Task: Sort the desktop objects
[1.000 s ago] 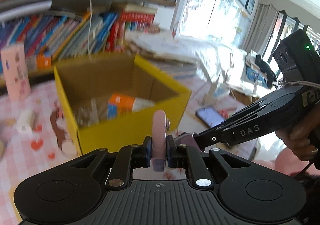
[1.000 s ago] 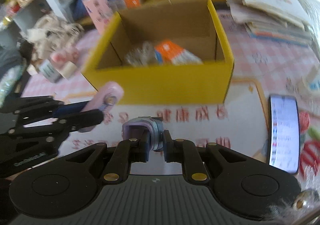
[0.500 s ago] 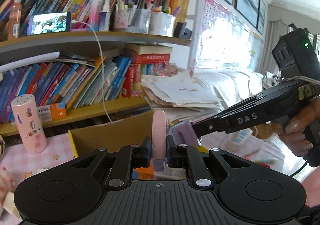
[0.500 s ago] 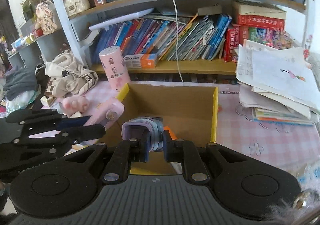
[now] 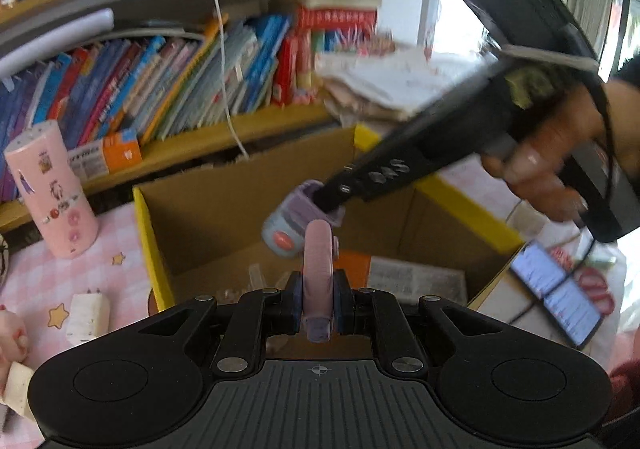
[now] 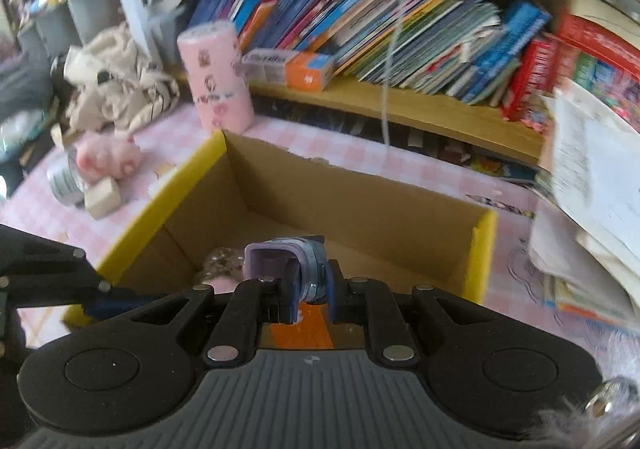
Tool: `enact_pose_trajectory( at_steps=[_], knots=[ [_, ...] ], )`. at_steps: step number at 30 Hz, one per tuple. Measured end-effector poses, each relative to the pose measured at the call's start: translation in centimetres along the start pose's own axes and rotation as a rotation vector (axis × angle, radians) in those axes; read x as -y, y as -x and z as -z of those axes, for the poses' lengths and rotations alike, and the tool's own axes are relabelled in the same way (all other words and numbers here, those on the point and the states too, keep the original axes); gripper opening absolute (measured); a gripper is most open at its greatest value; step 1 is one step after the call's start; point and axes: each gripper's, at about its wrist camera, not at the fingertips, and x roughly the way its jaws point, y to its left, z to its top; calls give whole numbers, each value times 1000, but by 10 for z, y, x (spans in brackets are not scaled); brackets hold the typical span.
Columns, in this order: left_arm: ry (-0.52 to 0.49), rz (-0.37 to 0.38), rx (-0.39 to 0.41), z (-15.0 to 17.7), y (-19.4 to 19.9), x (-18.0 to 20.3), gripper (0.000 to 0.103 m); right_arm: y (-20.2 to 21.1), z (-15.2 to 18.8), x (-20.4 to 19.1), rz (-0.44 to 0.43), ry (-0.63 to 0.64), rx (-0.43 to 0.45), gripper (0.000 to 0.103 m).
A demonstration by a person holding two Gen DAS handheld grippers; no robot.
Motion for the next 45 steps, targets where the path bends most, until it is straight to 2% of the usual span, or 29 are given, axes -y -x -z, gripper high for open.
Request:
enact_pose_trajectory(
  at_steps=[8,12,17,20,22,24,27,30,37,42,45],
  knots=[
    [-23,-8,-85,3,-19,0,14,-48,-13,-12,-37,142,-89,12],
    [5,-9,-100,5,-23,-4,14,-63,-14,-14,-38,177,-129,12],
    [34,2,-105,6,-26,-8,14,-70,-13,-11,-34,169,-148,12],
    [41,8,-106,6,-27,-8,18,-70,-13,-8,-35,141,-148,14],
    [42,14,-98,5,-25,-7,23,-68,-12,-7,-37,128,-143,24],
    [33,7,-88,5,-21,-5,40,-64,-11,-7,-37,123,-130,32],
    [15,-27,-54,5,-12,0,61,-56,-10,-9,-40,116,-113,37],
    [8,-48,-13,5,2,3,70,-44,-10,-9,-46,104,-89,45],
    [52,-78,93,4,39,2,73,-10,-6,-11,-45,66,-3,65],
    [100,-109,131,13,60,-1,74,14,1,-17,-47,48,52,79],
    [128,-128,153,18,72,-3,75,29,7,-23,-47,44,84,84]
  ],
)
